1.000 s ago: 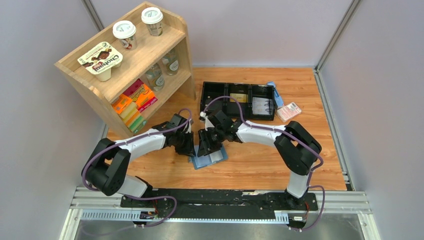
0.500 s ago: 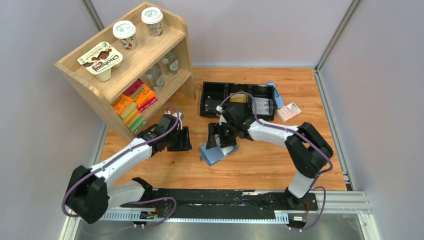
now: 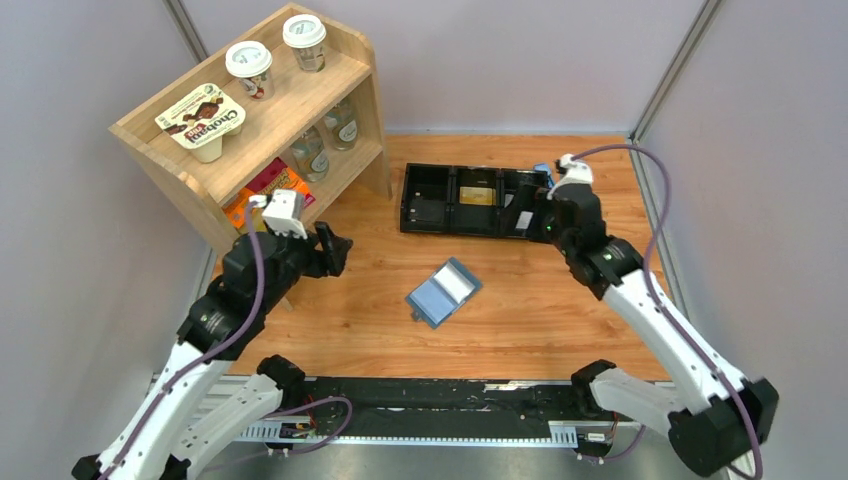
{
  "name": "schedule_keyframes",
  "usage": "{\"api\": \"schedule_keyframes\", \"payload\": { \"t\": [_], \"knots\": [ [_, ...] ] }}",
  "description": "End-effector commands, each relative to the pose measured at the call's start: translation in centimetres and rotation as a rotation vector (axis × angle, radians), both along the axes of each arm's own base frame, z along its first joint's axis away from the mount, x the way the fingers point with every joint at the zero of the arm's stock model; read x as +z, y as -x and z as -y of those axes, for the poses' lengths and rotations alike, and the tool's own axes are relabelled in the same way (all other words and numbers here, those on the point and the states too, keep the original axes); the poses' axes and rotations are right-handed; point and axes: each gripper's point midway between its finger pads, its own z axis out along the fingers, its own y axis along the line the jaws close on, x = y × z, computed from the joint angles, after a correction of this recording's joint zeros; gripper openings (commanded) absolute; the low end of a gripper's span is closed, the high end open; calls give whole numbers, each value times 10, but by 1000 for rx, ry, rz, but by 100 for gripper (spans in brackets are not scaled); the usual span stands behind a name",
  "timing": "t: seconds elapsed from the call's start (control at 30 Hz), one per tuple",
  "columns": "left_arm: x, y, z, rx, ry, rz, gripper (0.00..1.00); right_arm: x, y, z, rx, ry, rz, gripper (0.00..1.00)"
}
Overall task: Take the credit cards out of the card holder
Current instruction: Reset both arms
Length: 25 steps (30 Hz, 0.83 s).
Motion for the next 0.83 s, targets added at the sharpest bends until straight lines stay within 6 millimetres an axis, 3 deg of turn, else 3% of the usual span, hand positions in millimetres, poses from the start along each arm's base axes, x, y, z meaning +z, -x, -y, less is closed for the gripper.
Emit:
{"api": "schedule_keyframes", "payload": {
  "t": [0.0,0.2,0.4,0.6,0.8],
  "knots": [
    [50,5,-20,22,-40,192,78,36,13,79,-242,208,159,100],
    [90,15,-53,156,2,327,80,87,52,133,-383,259,364,100],
    [104,23,-82,284,23,395,80,110,99,179,-527,238,562,100],
    [111,26,-95,349,57,429,80,116,128,197,-579,176,665,100],
    [110,25,-99,378,65,426,80,119,133,200,-586,160,675,100]
  ]
}}
